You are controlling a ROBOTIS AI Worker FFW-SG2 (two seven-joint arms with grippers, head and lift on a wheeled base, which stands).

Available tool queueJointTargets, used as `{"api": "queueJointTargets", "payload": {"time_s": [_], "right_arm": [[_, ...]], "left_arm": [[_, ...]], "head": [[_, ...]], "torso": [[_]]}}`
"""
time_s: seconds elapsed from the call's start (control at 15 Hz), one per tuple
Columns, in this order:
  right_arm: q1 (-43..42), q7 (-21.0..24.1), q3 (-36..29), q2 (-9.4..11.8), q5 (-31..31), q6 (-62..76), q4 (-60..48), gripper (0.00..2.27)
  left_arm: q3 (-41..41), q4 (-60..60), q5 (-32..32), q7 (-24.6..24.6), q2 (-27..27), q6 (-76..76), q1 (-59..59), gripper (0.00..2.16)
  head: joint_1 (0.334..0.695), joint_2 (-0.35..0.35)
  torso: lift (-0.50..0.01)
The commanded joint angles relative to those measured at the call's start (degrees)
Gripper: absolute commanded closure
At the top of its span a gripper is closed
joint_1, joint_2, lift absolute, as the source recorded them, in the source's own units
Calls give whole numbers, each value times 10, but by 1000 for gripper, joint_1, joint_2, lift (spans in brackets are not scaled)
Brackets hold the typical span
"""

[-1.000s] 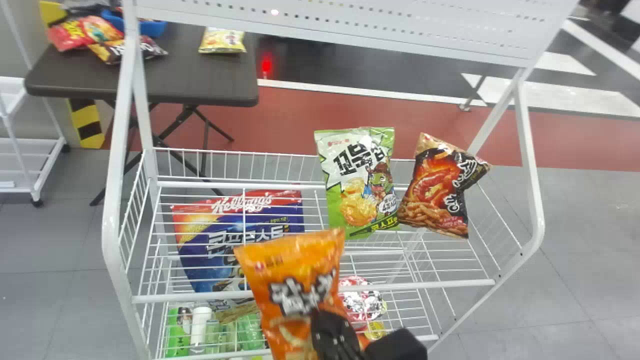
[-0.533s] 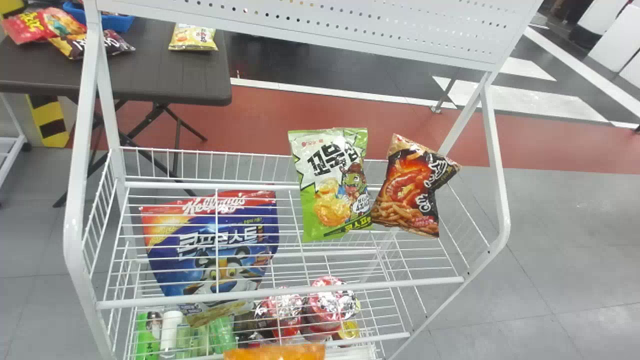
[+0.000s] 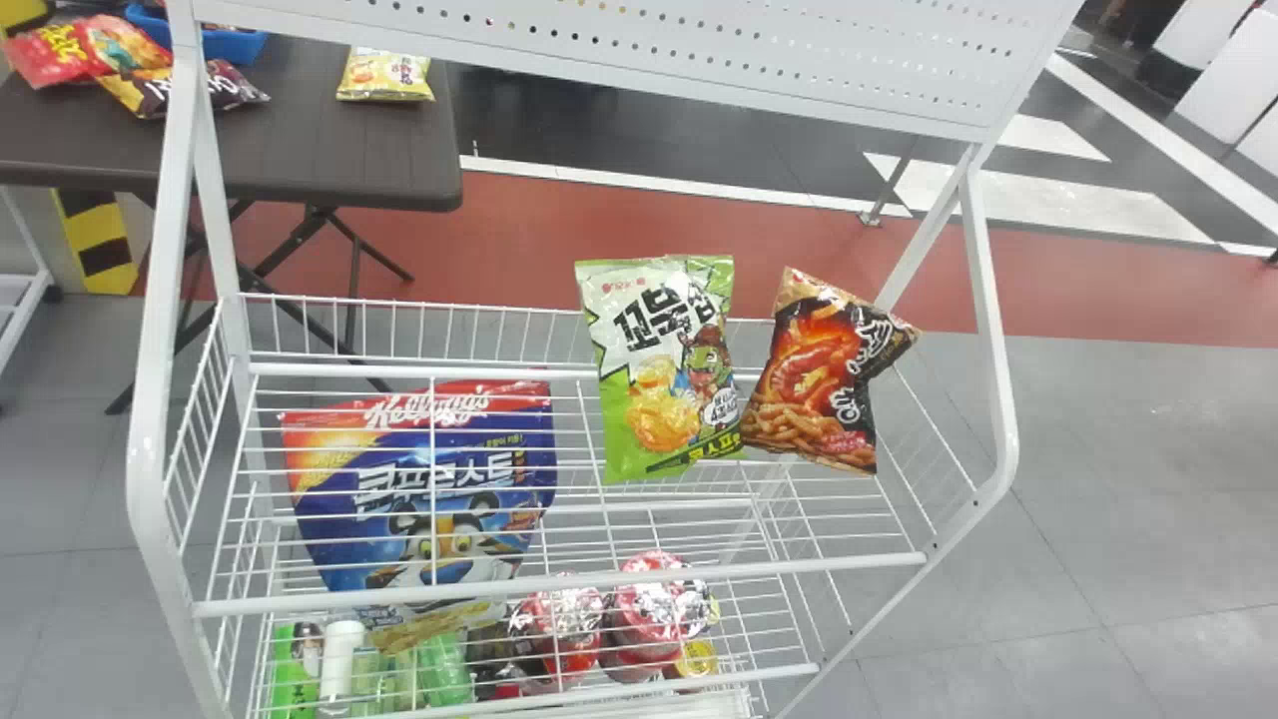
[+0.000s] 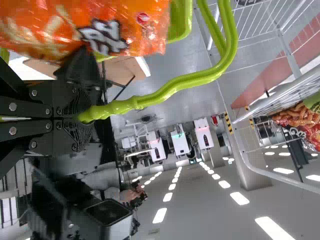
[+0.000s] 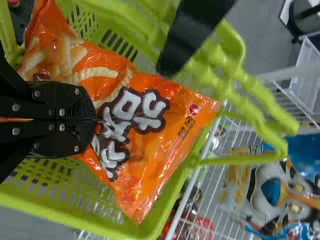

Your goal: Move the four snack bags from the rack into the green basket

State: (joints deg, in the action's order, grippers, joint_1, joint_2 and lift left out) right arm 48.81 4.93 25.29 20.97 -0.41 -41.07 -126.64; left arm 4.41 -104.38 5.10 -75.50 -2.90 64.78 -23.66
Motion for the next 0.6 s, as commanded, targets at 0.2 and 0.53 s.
{"api": "queueJointTargets", "payload": {"time_s": [0.2,0.53], "right_arm": [[-44,0,33,-4,-19,70,31,2078],[-45,9,24,-6,-14,98,44,-2]], "left_arm": [[1,-4,0,-3,0,-3,-7,2054],[-3,-8,0,-3,0,-3,-13,2054]], "head": [[695,-308],[695,-184]], "torso": [[0],[0]]}}
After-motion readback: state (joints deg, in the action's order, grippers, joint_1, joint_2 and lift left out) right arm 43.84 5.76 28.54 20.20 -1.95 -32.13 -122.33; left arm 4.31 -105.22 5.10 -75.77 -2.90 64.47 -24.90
